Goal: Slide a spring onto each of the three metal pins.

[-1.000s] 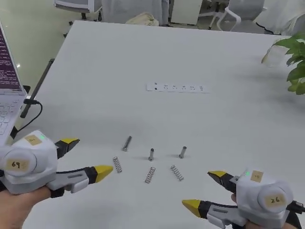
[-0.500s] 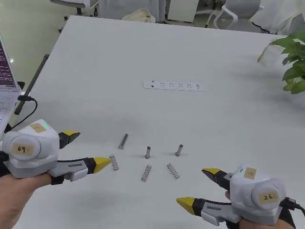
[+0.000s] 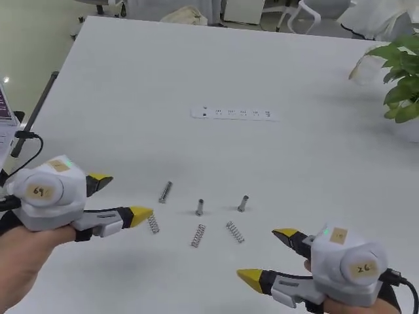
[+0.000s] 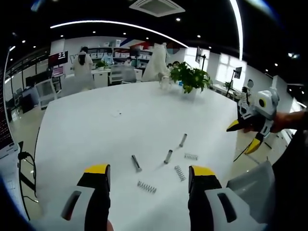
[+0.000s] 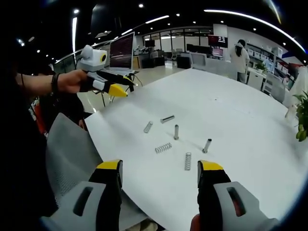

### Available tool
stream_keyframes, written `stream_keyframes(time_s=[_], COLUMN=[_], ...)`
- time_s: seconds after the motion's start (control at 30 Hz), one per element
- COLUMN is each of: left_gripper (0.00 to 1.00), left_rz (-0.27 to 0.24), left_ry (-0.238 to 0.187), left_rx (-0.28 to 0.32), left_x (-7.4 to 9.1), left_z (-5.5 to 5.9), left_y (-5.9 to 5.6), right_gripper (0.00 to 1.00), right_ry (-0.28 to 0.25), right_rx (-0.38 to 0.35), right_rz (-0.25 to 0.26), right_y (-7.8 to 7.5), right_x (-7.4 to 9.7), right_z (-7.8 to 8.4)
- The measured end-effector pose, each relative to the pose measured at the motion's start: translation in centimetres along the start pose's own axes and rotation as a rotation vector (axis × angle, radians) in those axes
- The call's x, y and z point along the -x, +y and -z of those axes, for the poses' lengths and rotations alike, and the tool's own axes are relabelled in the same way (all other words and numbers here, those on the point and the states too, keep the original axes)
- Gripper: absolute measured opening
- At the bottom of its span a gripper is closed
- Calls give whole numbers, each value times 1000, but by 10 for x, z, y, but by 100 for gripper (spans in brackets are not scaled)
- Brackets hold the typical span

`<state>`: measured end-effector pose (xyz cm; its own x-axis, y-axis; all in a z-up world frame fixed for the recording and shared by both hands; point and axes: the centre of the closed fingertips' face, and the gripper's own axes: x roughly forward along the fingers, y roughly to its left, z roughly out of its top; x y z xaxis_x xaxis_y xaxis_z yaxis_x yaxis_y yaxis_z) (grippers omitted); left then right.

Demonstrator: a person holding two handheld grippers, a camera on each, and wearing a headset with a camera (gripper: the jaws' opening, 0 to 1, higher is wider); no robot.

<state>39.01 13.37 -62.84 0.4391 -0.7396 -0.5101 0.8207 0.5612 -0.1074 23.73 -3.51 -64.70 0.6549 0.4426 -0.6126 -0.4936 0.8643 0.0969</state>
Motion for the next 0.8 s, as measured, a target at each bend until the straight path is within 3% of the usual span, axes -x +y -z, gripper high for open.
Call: stream_keyframes(time_s=[0.33, 0.8], left_gripper=[60, 57], left_rz=[20, 14], left_ry=[25, 39], left_rx=[-11, 14], left_x=[-19, -41], left_z=[1, 1], left_y=[0, 15], right_gripper=[62, 61], right_ry=[6, 9], right_rx=[-10, -15], right_rz=[-2, -8], right_y=[1, 2], right_x=[-1, -3], right_z=[1, 3])
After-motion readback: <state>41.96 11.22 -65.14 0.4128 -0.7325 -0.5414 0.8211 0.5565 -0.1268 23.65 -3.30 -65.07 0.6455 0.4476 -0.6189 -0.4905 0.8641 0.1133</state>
